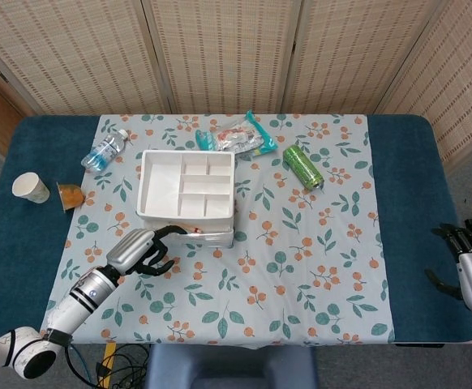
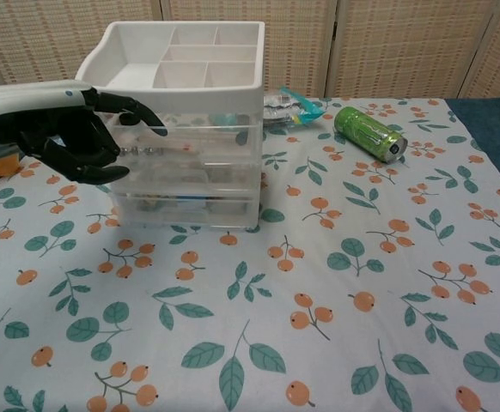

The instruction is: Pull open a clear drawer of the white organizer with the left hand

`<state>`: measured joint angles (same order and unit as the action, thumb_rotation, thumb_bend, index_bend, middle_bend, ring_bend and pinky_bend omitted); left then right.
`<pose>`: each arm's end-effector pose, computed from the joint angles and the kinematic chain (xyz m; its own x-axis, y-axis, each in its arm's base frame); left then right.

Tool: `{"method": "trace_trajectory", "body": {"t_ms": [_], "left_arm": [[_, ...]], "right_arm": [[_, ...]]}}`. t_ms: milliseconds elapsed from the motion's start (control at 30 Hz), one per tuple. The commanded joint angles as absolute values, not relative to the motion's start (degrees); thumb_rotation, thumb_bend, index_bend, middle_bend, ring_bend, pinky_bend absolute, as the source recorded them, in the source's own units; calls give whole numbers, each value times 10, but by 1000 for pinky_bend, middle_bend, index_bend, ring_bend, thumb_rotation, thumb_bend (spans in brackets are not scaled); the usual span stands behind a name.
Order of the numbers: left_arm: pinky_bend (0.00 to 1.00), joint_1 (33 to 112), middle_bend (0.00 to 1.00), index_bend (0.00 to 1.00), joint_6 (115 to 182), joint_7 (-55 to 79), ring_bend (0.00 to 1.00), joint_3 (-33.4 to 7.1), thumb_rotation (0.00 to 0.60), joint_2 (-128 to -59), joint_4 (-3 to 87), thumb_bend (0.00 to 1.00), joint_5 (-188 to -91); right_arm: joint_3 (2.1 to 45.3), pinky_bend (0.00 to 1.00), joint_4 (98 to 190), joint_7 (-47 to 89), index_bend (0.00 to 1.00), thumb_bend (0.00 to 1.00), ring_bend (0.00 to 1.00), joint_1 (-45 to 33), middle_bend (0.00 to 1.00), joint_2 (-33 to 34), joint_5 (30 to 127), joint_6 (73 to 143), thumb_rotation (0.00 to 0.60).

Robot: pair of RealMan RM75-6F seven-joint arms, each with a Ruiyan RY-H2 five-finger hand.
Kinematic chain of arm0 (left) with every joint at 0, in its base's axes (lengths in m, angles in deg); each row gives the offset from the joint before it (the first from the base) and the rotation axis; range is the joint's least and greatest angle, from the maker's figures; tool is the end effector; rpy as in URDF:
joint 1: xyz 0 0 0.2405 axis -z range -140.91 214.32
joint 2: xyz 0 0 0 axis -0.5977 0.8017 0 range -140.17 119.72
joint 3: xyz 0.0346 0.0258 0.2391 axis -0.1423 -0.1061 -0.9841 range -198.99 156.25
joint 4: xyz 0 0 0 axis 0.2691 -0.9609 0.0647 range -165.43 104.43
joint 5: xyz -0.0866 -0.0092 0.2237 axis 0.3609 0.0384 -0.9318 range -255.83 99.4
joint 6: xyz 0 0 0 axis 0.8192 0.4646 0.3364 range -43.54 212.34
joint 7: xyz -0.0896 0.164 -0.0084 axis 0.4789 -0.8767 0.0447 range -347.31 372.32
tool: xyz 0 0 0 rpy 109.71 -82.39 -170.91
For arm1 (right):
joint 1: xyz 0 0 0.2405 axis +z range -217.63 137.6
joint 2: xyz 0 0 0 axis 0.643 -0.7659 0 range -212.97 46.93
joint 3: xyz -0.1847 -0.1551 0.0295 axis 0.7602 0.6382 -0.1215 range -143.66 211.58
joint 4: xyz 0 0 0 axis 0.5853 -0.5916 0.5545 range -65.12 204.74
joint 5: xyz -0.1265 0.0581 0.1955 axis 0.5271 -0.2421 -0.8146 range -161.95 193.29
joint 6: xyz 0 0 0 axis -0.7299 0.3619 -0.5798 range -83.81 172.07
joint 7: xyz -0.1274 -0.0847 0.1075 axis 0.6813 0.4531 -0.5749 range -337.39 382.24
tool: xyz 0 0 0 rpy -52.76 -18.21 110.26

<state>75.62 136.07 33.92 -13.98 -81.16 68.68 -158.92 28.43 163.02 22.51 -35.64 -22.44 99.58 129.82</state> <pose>-0.1201 0.3402 -0.0065 0.0310 0.5189 0.8543 0.9244 -0.3399 0.1729 -0.3153 -0.2338 0.1572 0.4329 0.0545 0.8998 -0.9014 0.0316 0.4318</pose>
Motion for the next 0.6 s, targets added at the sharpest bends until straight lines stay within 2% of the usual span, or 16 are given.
{"method": "trace_trajectory", "body": {"t_ms": [33, 600], "left_arm": [[1000, 761, 884, 249, 1353, 346, 1000, -143, 600, -803, 689, 382, -1598], [1000, 782, 883, 270, 1322, 418, 1000, -169, 600, -750, 707, 388, -1657]], "right_arm": [[284, 215, 1629, 224, 218, 244, 222, -356, 187, -224, 995, 1297, 600], [283, 215, 1631, 228, 219, 244, 222, -357, 187, -223, 991, 1296, 600]]}}
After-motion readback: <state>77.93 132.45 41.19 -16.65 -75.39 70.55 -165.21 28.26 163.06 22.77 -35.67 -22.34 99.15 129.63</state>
